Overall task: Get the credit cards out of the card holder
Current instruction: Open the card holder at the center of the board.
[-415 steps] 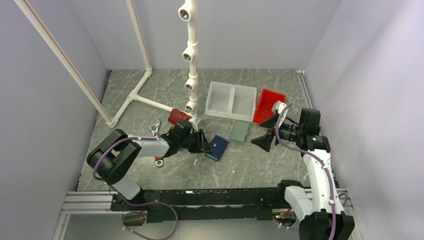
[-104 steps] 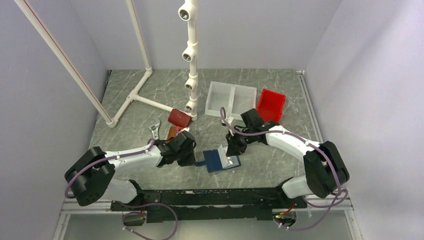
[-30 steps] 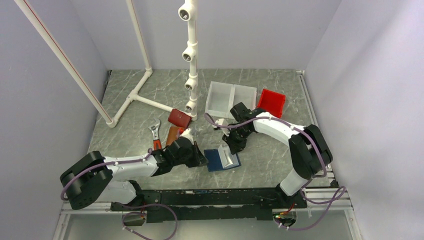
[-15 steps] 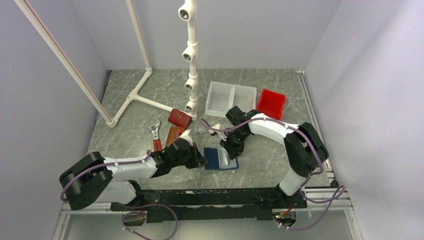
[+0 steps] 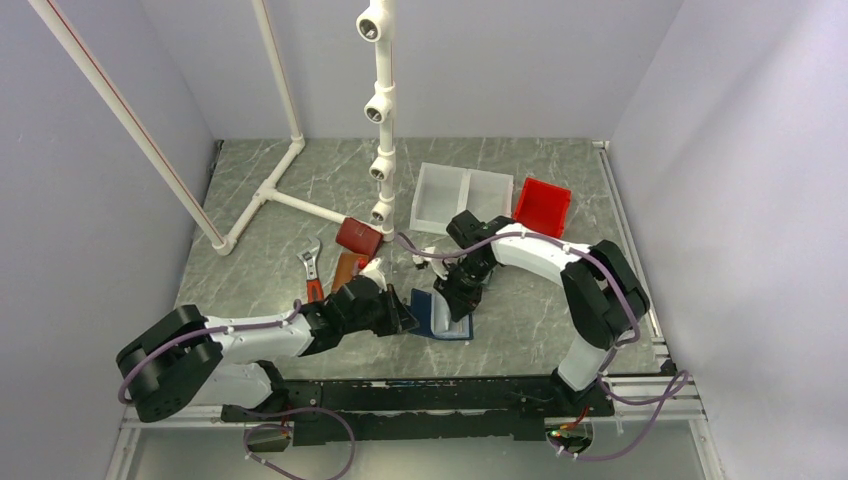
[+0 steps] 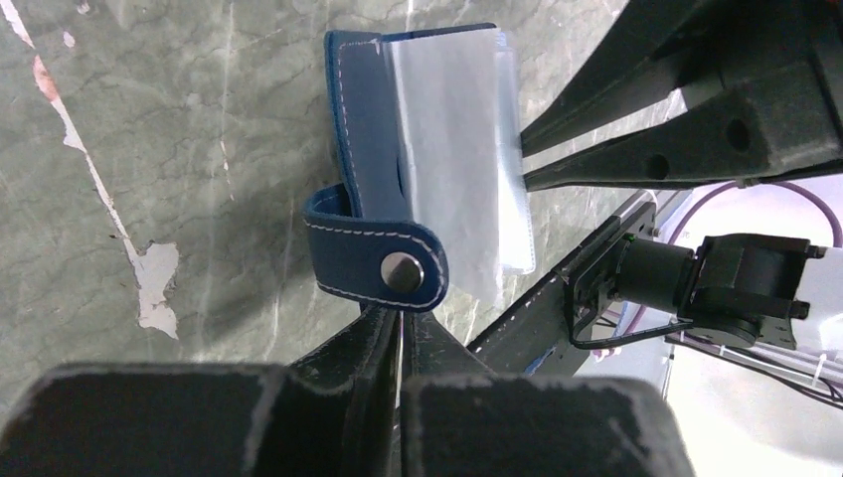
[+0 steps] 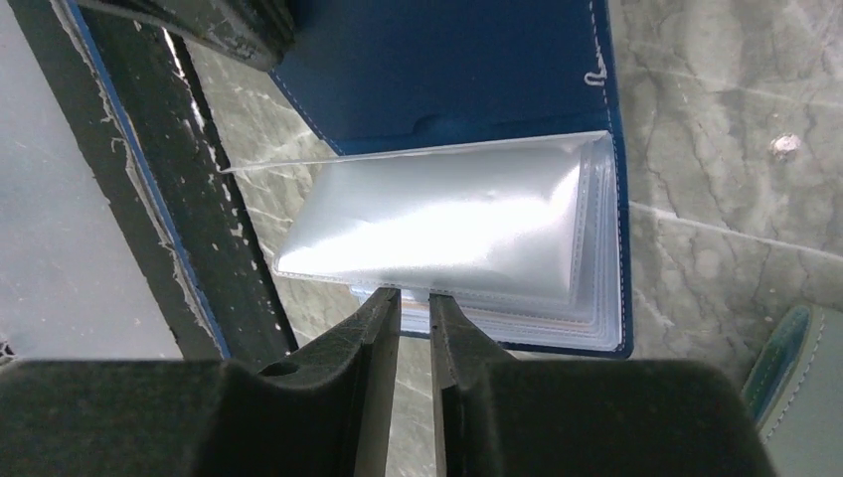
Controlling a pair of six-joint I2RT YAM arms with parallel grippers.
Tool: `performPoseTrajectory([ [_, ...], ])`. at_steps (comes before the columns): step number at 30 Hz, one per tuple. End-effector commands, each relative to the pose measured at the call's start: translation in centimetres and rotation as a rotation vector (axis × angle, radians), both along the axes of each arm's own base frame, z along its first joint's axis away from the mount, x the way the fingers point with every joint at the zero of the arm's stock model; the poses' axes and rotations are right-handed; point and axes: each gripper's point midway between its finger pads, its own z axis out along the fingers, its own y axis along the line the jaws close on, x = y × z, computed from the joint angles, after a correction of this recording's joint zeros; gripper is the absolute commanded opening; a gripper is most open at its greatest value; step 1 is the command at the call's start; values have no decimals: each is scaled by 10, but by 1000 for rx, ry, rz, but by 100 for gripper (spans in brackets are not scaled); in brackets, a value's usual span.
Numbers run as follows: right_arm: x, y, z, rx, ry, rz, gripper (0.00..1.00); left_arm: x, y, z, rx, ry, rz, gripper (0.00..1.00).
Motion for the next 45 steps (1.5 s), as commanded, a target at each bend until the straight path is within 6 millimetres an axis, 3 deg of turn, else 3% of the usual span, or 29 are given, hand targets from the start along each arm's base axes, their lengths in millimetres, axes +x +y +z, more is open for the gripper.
performPoseTrajectory([
  [1,1,15,13,57,33,-8,20,2,-4,20,-43,-53,-29,11],
  [8,13,33,12,100,45,-97,20,1,-1,36,-64,-112,-46,19],
  [16,34,61,16,180,50,-240,20,-8,6,72,-159,-226,-78,41],
  [24,42,75,-3,173,105,-314,20,-12,1,93,-272,-281,-90,52],
  [29,39,80,-11,164,135,-306,20,-9,-18,88,-271,-266,-124,52],
  [33,38,80,-11,162,134,-296,21,0,-29,70,-219,-238,-122,50],
  [45,39,75,11,209,113,-206,22,25,-24,3,43,-114,-11,23],
])
